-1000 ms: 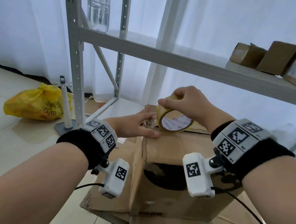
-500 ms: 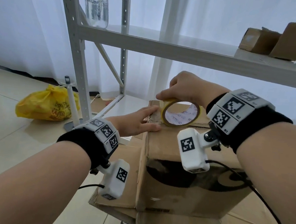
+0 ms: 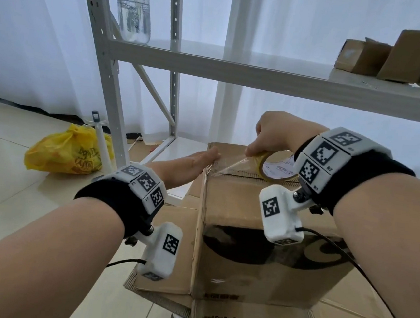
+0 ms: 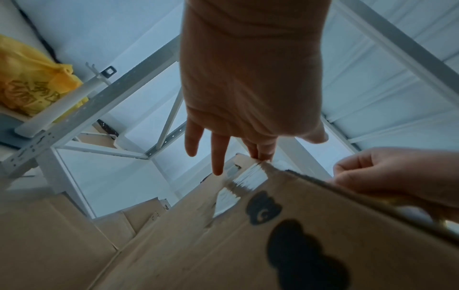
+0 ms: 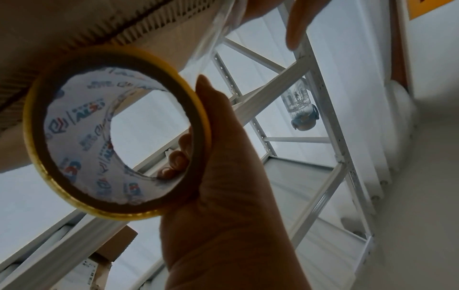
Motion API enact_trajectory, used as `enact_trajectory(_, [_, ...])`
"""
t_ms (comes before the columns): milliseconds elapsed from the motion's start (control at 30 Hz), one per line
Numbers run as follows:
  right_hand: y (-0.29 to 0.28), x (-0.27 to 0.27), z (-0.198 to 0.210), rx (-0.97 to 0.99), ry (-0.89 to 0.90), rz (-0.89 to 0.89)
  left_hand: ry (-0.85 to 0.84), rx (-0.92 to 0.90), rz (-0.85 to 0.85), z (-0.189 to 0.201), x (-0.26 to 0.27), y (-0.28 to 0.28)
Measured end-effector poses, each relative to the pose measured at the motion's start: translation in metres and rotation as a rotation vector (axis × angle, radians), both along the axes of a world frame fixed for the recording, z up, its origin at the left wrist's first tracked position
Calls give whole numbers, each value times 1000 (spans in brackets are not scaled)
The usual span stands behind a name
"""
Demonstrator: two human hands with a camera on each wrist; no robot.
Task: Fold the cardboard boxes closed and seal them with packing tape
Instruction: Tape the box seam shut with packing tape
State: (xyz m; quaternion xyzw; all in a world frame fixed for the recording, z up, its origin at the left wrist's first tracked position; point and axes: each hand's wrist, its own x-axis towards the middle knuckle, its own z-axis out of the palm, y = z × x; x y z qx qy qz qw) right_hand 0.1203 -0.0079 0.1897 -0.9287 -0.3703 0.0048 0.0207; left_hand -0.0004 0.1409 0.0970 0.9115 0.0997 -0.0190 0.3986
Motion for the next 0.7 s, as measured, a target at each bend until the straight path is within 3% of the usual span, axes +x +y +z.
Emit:
enact_trajectory(433, [-8,-3,4,-83,-89,-75,-70,323,88,7,8,-21])
enact_trajectory(500, [-12,0,1,24,-112,-66,-76,376,111,5,9,-22])
enact_trajectory(700, [-52,1,-25,662,27,48,-31,518,183,9,22,-31])
